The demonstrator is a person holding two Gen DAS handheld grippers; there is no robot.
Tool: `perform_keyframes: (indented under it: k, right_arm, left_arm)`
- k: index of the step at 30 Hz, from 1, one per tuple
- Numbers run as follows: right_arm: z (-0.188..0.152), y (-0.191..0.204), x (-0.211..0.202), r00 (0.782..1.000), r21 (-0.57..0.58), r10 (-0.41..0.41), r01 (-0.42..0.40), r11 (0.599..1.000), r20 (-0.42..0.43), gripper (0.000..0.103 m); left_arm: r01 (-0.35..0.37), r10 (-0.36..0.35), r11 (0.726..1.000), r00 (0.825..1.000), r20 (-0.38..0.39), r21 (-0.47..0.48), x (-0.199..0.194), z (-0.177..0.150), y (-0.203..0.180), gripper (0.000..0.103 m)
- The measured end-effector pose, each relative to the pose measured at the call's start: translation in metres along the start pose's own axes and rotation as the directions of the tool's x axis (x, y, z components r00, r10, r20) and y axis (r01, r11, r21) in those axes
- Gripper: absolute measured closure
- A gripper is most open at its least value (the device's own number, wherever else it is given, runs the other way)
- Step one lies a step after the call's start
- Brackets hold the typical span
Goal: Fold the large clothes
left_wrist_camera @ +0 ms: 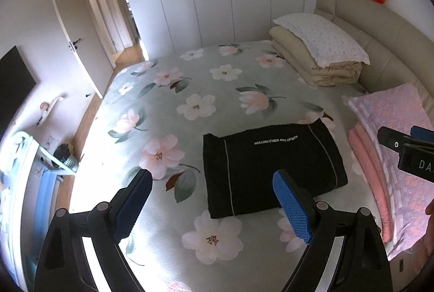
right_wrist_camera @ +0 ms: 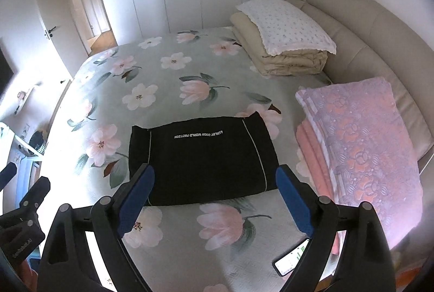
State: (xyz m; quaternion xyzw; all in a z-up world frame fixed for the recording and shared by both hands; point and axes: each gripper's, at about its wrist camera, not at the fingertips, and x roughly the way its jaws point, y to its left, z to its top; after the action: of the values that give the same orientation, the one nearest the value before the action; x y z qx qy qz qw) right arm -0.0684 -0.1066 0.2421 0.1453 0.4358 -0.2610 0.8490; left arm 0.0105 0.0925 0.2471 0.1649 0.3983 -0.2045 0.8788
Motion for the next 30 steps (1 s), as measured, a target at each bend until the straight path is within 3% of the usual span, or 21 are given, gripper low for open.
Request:
perform_keyframes:
  k: [2,6,17,23,28,30]
  right_arm:
    - [0.001,-0.002,0.002,1.0,0.008,-0.001,0.001,1.0,-0.01,0.011]
    - [0.0,-0.005,0.005,1.0,0.016,0.003,-0.002,1.0,-0.023,0.011]
    - [-0.012,-0.01,0.015,0.997,0.029,0.007,-0.005,1.0,-0.074,0.011]
    - [-0.019,-0.009,0.017,0.996,0.028,0.007,-0.005,1.0,-0.091,0.011]
    - [-0.023,-0.011,0.02,0.994,0.043,0.018,-0.013,0.999,-0.106,0.011]
    - [-0.024,-0.011,0.022,0.993,0.046,0.032,-0.026,0.999,-0.117,0.011]
  left_arm:
    - [0.017,-0.017,1.0,1.0,-0.004,-0.005,0.002,0.0,0.0,0.011]
    - [0.122,-0.122,0.992,0.993,0.007,-0.035,-0.001,0.001,0.006,0.011]
    - [0.073,-0.074,0.997,0.997,-0.006,-0.038,0.002,-0.002,0.011,0.011]
    - [0.114,-0.115,0.993,0.993,-0.013,-0.033,0.001,-0.006,0.006,0.011]
    - [0.087,-0.087,0.996,0.996,-0.001,-0.017,-0.002,-0.009,0.004,0.011]
    - [0.107,-0.107,0.994,0.994,0.008,-0.014,-0.004,-0.011,0.004,0.011]
